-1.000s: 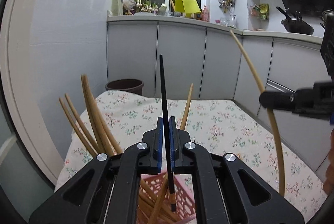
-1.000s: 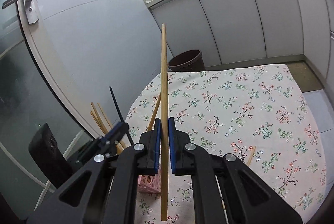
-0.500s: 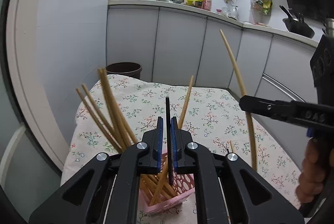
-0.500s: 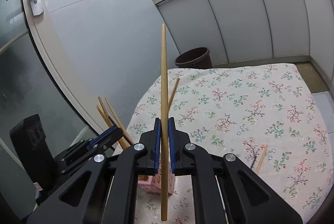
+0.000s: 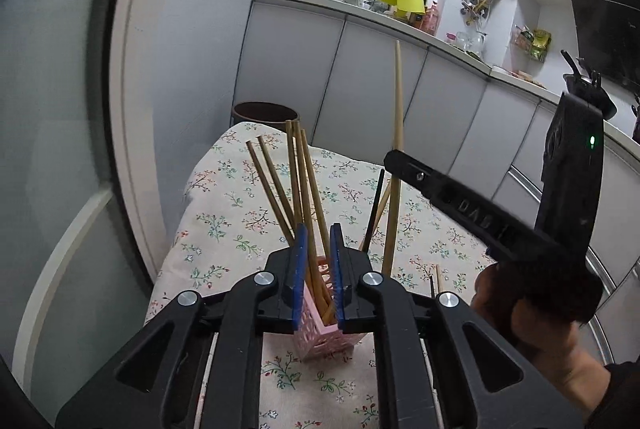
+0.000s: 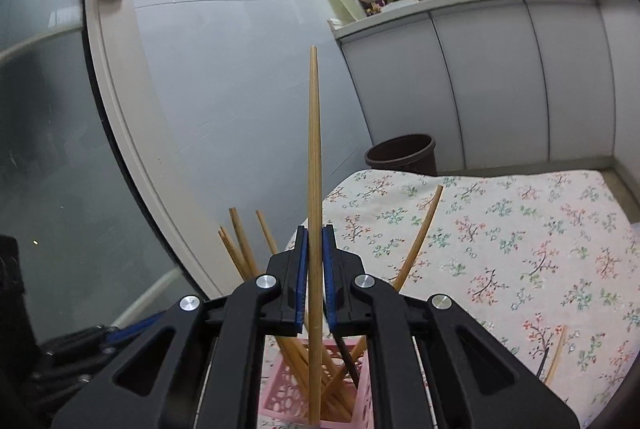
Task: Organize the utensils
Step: 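Lift both held items over the pink holder and drop them inside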
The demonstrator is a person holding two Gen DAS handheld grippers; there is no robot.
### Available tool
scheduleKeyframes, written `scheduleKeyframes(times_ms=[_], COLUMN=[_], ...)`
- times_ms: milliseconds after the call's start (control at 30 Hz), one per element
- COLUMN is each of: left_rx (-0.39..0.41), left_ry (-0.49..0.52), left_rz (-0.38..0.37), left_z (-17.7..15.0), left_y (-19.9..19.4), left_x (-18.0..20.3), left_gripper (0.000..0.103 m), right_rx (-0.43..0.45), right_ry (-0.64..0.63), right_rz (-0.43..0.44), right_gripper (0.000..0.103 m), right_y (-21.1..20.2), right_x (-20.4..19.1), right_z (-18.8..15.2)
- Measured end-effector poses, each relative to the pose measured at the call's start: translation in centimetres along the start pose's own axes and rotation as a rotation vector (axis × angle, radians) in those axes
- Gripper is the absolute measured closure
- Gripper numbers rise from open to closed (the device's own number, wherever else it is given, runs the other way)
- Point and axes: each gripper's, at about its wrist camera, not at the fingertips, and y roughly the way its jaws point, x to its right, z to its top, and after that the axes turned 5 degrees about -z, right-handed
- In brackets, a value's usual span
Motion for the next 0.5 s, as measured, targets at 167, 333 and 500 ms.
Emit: scheduleKeyframes(times_ms=[167,333,500], left_rx=[-0.044,-0.081,-0.088], left_ry=[-0.025,-0.028,-0.04], left_rz=[0.026,0.038,0.027], left_z=[-0.6,-1.1,-1.2], left_y=[0.7,1.0,0.3], left_x=[0.2,0.2,0.4], left_gripper=[0.084,0.083,0.083], right_rx=[-0.039,-0.079,-0.102], right_ry=[-0.019,-0.041,-0.021], right_rz=[-0.017,-0.016,-0.028], right_gripper=[0.091,0.091,0.091], right_y=[0.2,-0.7,-2.3], right_x=[0.4,1.0,2.2], right_z=[-0.9,-0.6,0.6])
